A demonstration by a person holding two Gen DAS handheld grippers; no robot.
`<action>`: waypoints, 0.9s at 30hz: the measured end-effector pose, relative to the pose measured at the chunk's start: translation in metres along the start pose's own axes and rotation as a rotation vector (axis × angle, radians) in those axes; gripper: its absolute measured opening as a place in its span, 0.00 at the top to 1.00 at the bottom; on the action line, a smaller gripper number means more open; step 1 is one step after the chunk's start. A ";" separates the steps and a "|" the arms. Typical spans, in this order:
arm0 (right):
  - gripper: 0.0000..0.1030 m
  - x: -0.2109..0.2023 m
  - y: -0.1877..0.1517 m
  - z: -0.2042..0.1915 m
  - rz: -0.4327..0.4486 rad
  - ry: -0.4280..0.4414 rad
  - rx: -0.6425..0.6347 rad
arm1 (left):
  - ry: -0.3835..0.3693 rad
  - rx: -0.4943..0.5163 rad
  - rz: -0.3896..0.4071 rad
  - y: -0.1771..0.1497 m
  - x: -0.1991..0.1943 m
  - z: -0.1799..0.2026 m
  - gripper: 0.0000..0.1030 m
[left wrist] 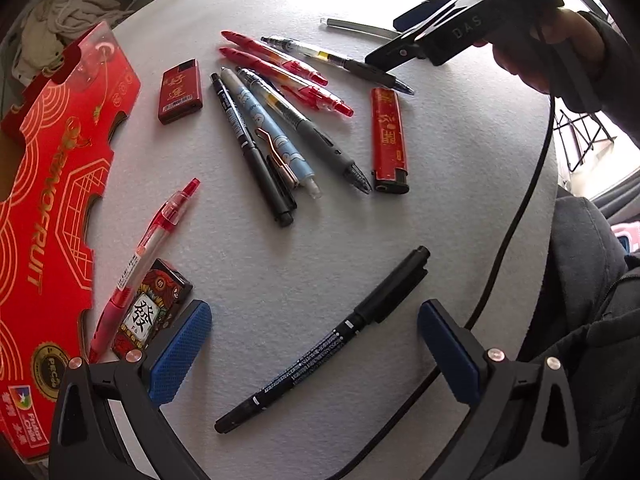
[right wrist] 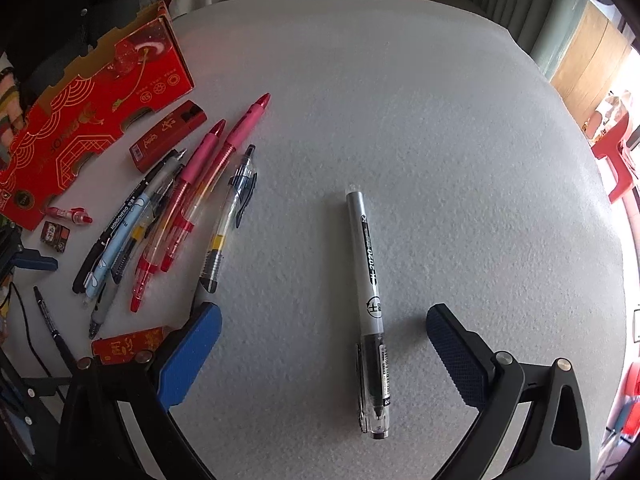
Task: Organize rigid objects
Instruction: 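Grasp the black marker with the left tool while the right tool grasps the clear pen, then lift both held pens and carry them over the red cardboard box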
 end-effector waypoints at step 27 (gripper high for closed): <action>0.90 -0.024 -0.015 -0.019 0.018 0.009 0.011 | 0.087 -0.180 0.048 0.007 -0.018 -0.003 0.91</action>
Point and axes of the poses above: each gripper's, at about its wrist camera, not at the fingertips, and x roughly the way its jaws point, z to its right, y to its top, the point moved 3 cm from there along x, roughly the way its jaws point, and after that the axes turned 10 degrees about x, right-handed, at the moved point
